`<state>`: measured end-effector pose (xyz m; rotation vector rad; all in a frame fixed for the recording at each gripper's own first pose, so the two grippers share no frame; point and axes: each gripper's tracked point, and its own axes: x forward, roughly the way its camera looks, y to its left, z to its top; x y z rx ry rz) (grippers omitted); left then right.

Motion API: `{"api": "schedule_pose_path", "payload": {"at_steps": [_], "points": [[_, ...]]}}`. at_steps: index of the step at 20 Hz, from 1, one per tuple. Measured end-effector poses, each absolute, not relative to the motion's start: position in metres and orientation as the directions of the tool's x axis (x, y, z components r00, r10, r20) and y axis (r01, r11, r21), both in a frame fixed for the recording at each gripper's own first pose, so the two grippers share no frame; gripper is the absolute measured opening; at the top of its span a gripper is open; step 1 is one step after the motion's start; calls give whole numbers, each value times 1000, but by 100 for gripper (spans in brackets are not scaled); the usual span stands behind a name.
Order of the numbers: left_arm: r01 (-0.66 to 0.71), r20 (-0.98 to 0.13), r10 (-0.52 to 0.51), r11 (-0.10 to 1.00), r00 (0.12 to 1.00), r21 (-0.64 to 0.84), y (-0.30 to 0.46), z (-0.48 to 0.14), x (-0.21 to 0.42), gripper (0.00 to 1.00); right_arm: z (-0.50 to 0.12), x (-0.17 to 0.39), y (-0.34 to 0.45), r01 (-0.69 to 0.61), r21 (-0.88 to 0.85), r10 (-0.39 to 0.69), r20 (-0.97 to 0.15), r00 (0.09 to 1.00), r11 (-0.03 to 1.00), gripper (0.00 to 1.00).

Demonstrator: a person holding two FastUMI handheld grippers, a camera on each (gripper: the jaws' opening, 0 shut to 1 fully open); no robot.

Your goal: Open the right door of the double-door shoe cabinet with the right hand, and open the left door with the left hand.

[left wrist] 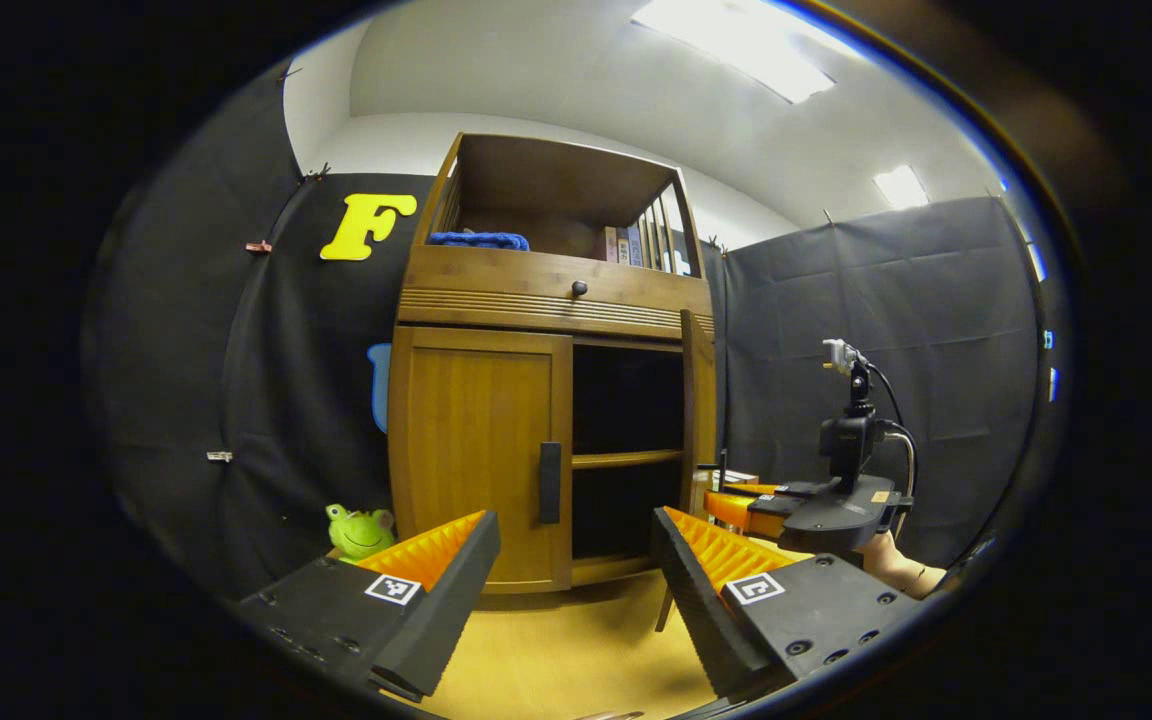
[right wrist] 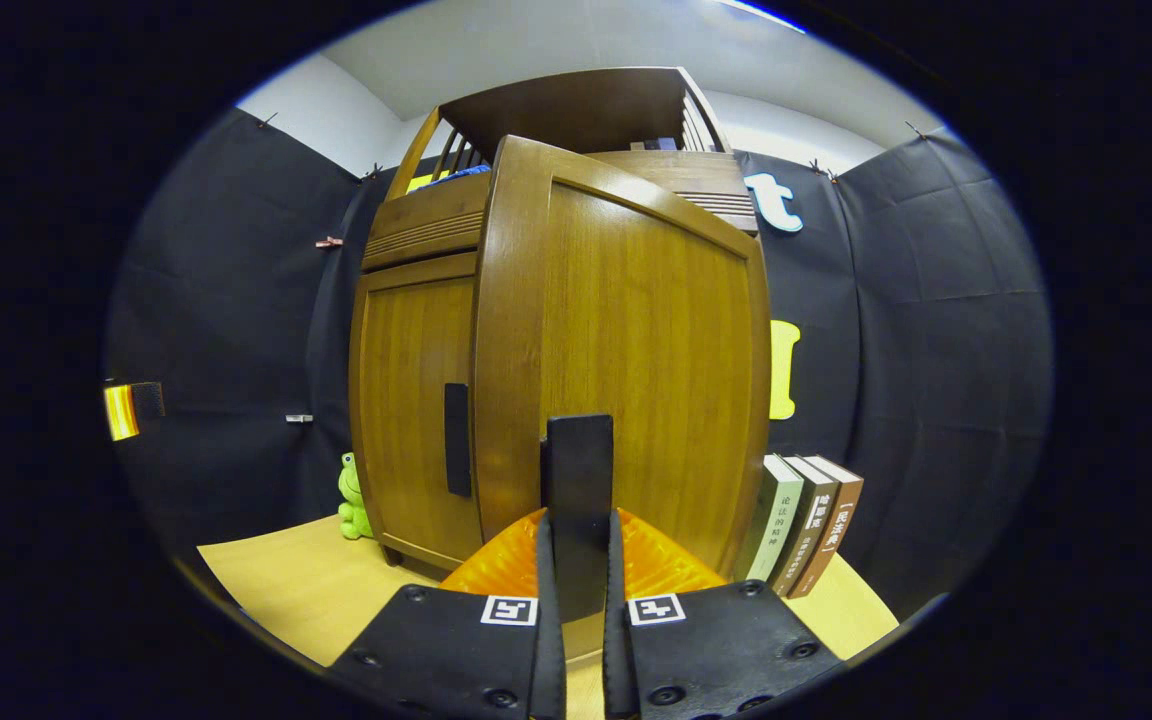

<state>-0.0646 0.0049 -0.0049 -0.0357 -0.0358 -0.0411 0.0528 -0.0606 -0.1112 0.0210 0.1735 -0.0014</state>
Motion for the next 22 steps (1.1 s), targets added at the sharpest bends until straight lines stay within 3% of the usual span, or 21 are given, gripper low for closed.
{"api": "schedule_pose_path", "payload": {"at_steps": [1,11,12,13,22], "points": [[54,37,-52,998,998,-37,0,-5,-63,95,-110,49,-65,7,24,-3,-175,985,1000,18],[161,20,-161,987,987,-21,-49,-10,-55,95,-98,11,-108,77,-30,-81,-166,983,997,17],[168,17,-167,986,986,-21,-52,-10,-54,95,-98,8,-113,87,-24,-90,-166,982,996,12],[172,13,-172,985,985,-20,-54,-12,-52,95,-97,5,-119,98,-21,-100,-167,981,995,17],[225,0,-225,974,974,-33,-83,-17,-32,95,-98,-15,-156,141,-72,-151,-172,973,987,16]]}}
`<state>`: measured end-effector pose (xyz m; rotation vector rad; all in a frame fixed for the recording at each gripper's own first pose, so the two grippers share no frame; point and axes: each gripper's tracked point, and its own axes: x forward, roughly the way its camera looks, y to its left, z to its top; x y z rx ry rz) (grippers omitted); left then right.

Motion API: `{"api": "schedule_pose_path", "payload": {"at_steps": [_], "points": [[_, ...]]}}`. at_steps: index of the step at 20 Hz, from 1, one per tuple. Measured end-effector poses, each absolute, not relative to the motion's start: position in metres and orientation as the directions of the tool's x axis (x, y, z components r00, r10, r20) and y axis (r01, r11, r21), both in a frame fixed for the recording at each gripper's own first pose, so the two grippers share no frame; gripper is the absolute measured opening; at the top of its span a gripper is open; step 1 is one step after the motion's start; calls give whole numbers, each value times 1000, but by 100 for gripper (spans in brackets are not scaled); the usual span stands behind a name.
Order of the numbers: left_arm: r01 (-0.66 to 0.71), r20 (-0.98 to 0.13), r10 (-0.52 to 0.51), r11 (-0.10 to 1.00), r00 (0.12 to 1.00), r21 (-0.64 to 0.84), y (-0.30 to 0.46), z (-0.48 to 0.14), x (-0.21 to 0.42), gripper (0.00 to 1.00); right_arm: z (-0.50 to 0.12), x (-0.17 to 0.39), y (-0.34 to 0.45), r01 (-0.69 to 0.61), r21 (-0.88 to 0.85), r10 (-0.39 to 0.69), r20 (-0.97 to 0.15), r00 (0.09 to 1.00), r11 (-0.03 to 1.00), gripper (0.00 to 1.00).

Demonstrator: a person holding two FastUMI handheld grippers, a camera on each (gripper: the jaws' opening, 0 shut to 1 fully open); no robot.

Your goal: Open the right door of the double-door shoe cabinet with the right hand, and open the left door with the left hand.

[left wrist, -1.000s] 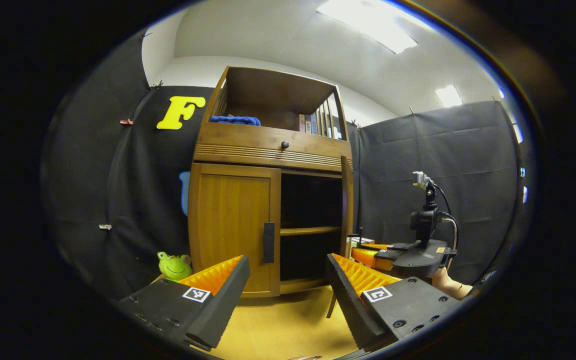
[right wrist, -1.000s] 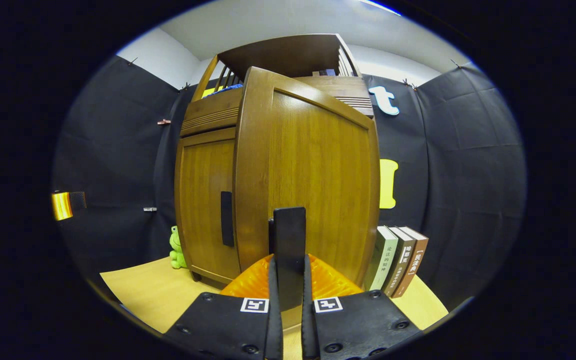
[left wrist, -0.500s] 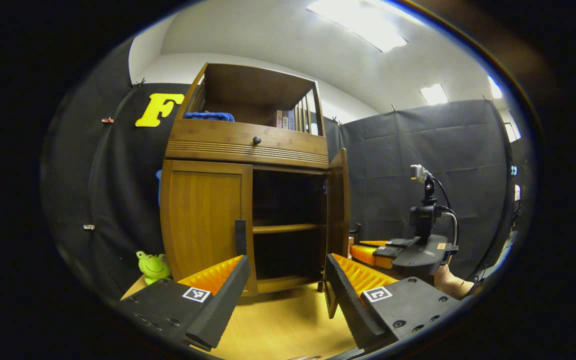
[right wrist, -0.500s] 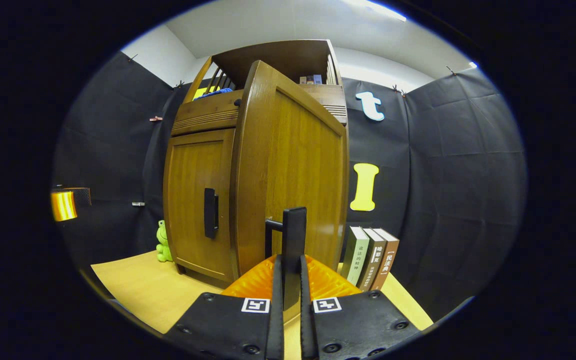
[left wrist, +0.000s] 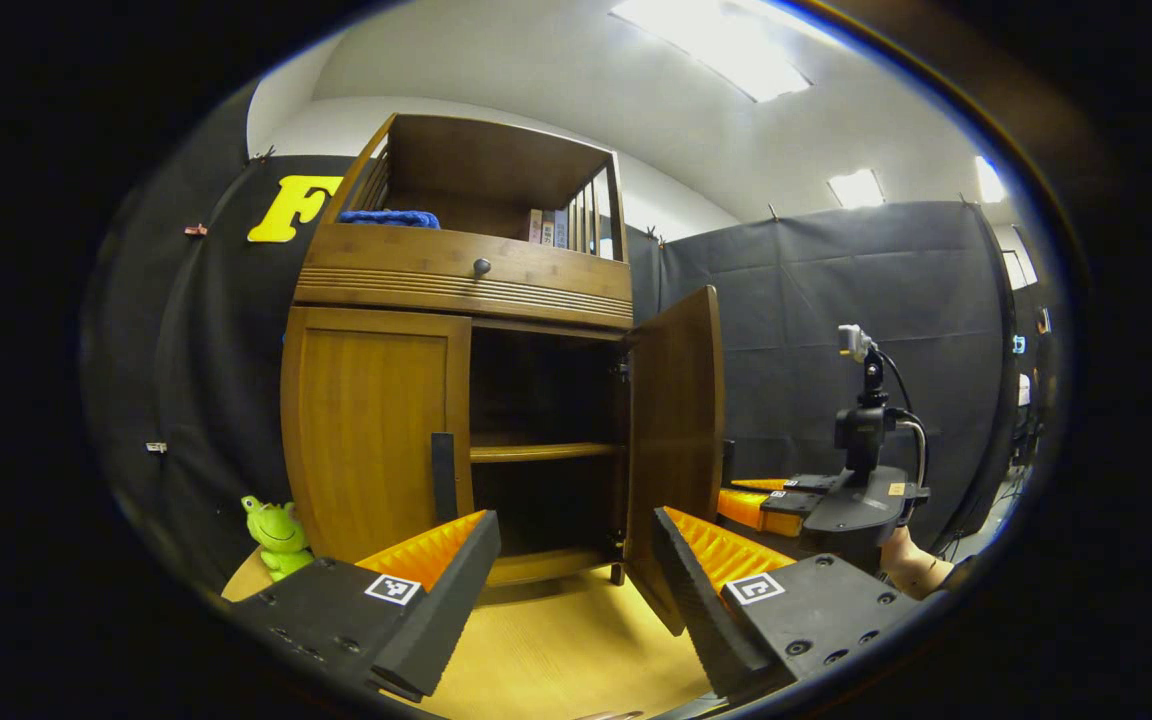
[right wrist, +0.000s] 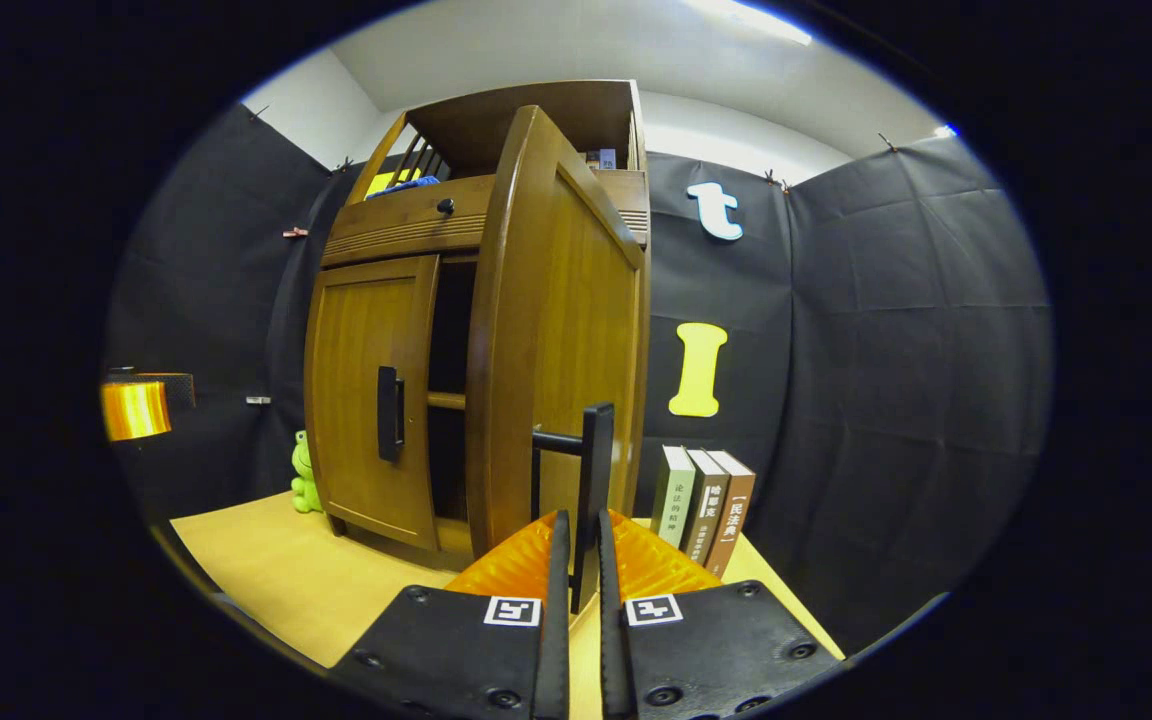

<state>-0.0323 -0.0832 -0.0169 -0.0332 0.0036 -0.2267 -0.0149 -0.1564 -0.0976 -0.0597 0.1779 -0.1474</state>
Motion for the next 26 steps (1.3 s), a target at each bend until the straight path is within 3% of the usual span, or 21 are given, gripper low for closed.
{"api": "schedule_pose_path", "payload": {"at_steps": [11,12,13,21,23,24,26], "points": [[291,-21,-292,955,956,-55,-116,-32,2,95,-94,-46,-227,275,-56,-280,-180,943,960,11],[293,-23,-295,954,955,-62,-118,-33,8,95,-93,-49,-231,285,-62,-292,-176,940,956,1],[294,-24,-296,953,955,-67,-121,-35,13,95,-90,-54,-236,297,-67,-305,-170,937,952,11],[205,43,-203,979,978,-24,-99,-30,34,98,-68,-76,-216,237,-64,-243,-125,962,969,11],[160,75,-159,987,984,-12,-79,-31,49,94,-57,-82,-201,205,-83,-212,-90,973,975,11],[138,83,-137,990,987,-12,-70,-31,55,93,-54,-83,-194,195,-92,-202,-81,976,976,18],[82,109,-81,997,991,-3,-50,-32,73,95,-48,-90,-178,162,-91,-168,-63,984,983,69]]}}
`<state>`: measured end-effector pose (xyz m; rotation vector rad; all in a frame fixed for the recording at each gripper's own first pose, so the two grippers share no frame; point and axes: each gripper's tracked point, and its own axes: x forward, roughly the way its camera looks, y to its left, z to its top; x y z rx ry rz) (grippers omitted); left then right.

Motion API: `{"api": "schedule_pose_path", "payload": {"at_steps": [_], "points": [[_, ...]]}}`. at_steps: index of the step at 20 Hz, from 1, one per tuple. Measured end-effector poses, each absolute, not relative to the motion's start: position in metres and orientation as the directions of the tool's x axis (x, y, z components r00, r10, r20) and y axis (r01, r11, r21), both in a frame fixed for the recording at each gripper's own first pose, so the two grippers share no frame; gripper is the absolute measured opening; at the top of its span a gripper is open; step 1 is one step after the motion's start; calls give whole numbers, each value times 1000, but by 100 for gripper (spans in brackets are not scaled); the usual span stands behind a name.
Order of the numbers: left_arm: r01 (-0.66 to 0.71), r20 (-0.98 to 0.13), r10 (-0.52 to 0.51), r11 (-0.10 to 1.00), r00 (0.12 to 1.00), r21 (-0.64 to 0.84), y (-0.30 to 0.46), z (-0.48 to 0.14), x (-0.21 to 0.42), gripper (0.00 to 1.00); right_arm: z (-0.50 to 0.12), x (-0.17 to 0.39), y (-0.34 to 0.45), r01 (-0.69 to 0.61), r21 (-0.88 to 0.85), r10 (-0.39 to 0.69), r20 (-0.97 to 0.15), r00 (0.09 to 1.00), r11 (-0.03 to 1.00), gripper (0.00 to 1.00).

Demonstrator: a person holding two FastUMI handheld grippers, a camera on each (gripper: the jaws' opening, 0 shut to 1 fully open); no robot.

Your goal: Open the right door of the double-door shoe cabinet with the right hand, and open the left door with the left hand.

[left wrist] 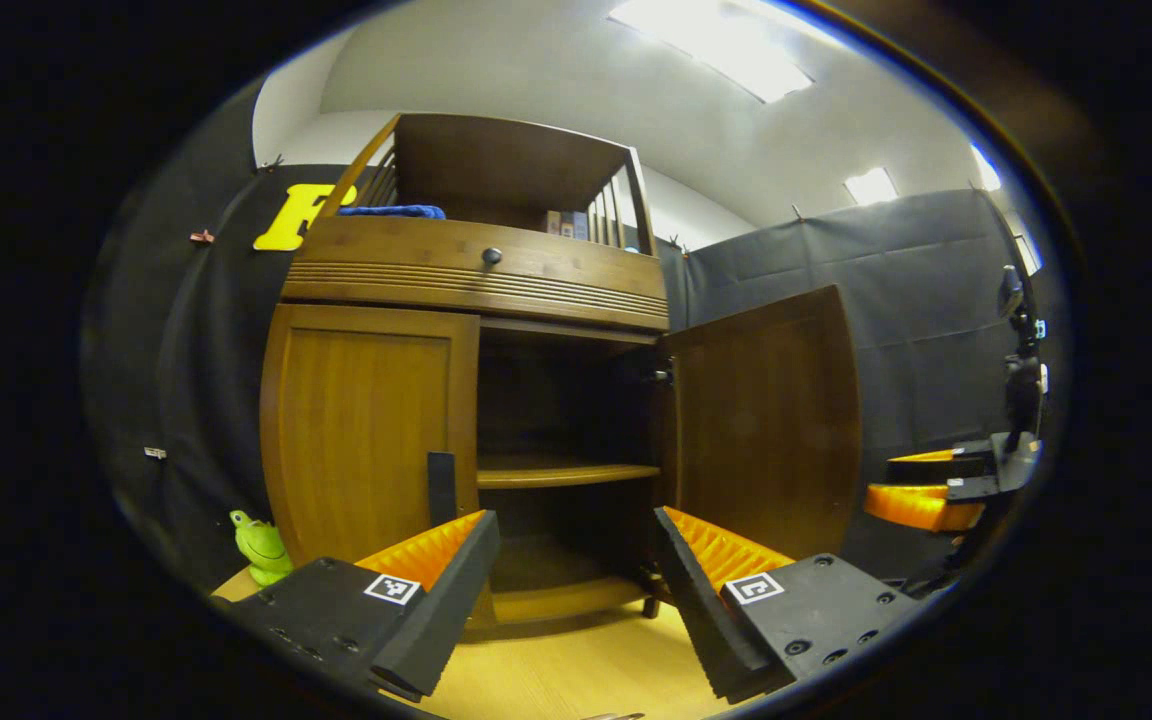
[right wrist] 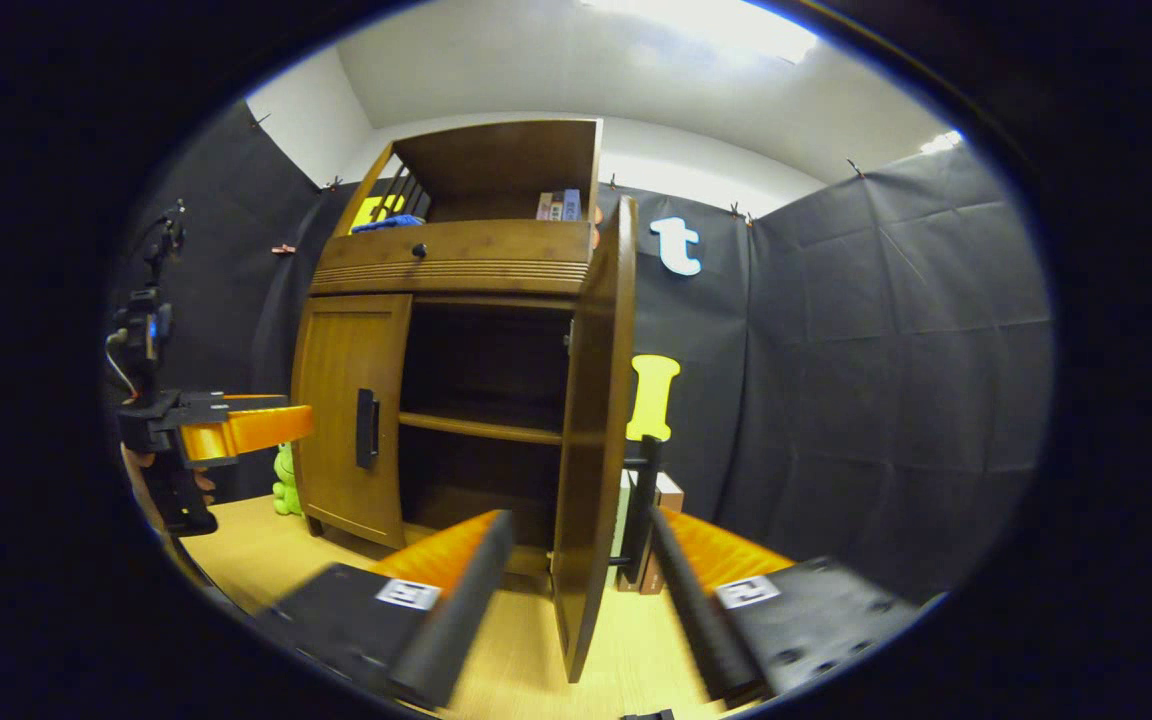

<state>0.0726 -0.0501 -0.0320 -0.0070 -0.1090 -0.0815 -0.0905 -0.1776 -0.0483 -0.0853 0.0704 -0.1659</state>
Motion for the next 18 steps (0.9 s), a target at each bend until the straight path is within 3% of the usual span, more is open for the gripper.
{"api": "schedule_pose_path", "payload": {"at_steps": [1,7,10,18], "points": [[56,112,-57,998,992,8,-41,-34,82,95,-50,-85,-173,143,-83,-148,-62,987,986,95],[1,101,-3,1000,995,24,-15,-58,145,95,-51,-77,-145,38,-38,-40,-53,998,999,97],[-81,132,75,996,988,44,9,-59,174,94,-60,-67,-138,-10,-41,8,-56,998,999,99],[-142,63,141,990,988,9,54,-96,242,88,-61,-52,-147,16,-74,-16,1,1000,997,97]]}}
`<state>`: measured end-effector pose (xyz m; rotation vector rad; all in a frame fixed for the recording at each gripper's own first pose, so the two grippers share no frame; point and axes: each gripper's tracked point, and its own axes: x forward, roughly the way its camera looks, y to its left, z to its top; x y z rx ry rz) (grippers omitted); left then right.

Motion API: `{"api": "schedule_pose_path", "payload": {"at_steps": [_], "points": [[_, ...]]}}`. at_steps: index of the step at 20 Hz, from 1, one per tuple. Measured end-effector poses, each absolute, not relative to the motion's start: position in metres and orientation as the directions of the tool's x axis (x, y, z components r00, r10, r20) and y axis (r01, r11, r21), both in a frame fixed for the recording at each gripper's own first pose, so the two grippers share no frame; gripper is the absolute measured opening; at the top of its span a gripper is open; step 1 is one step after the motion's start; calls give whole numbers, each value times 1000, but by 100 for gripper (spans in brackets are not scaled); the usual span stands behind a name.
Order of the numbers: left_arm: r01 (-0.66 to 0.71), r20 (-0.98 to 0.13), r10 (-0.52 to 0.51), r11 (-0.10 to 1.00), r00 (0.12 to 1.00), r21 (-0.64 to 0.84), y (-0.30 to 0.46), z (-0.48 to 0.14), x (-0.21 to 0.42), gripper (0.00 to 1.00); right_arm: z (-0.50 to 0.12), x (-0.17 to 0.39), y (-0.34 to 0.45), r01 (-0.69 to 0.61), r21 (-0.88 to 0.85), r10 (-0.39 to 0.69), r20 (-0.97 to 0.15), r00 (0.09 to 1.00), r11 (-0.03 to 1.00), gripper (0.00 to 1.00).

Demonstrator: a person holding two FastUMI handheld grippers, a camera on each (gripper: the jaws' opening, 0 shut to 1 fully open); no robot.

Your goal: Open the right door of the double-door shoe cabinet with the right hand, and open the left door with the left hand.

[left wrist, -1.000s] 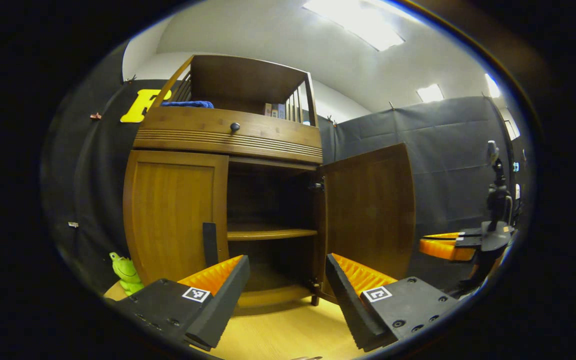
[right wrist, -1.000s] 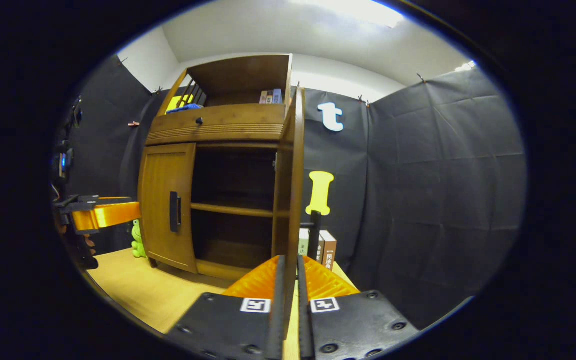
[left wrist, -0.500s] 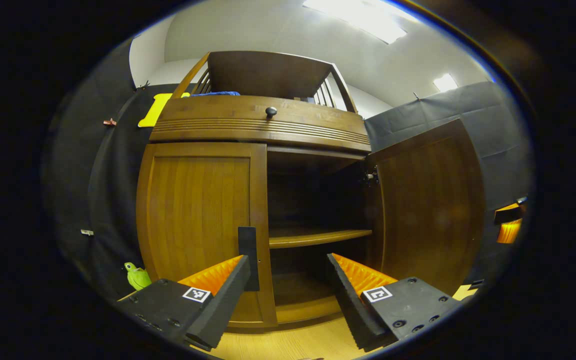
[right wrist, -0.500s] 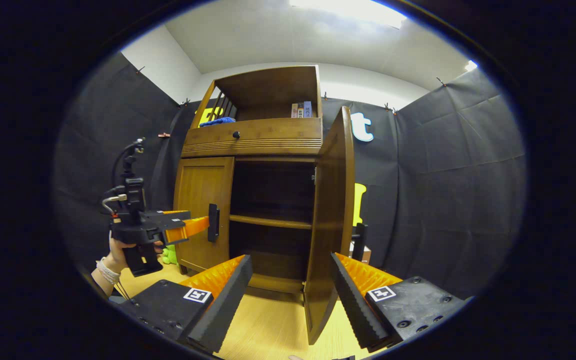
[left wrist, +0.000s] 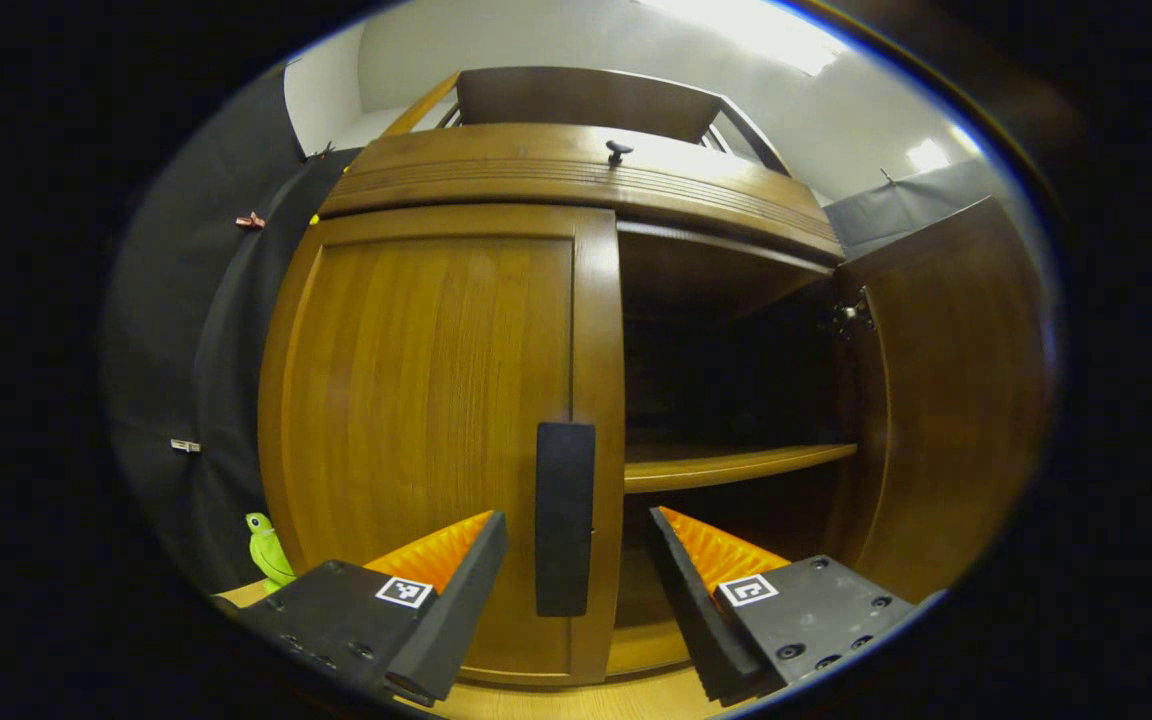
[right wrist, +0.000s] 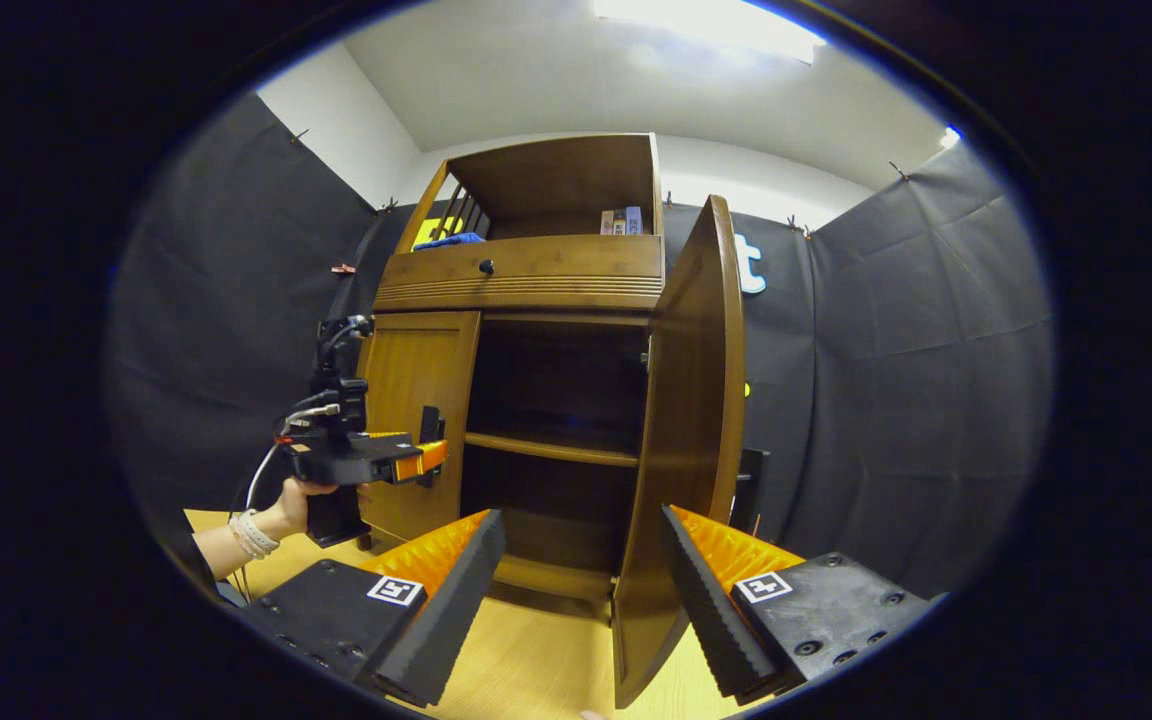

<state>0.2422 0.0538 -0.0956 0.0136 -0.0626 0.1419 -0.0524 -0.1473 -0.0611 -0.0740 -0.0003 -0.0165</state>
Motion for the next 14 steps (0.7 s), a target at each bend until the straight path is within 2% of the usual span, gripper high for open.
{"api": "schedule_pose_path", "payload": {"at_steps": [2,6,9,14], "points": [[-178,63,175,983,982,40,61,-103,252,81,-59,-52,-151,37,-89,-36,13,999,995,95],[-123,46,125,992,991,-32,56,-111,257,37,-59,-52,-151,55,-101,-54,14,998,993,97],[-126,37,127,992,991,-29,58,-110,254,31,-60,-54,-153,71,-108,-71,1,997,992,97],[-76,16,77,995,997,-59,54,-107,225,30,-60,-60,-139,53,-79,-54,-21,998,996,97]]}}
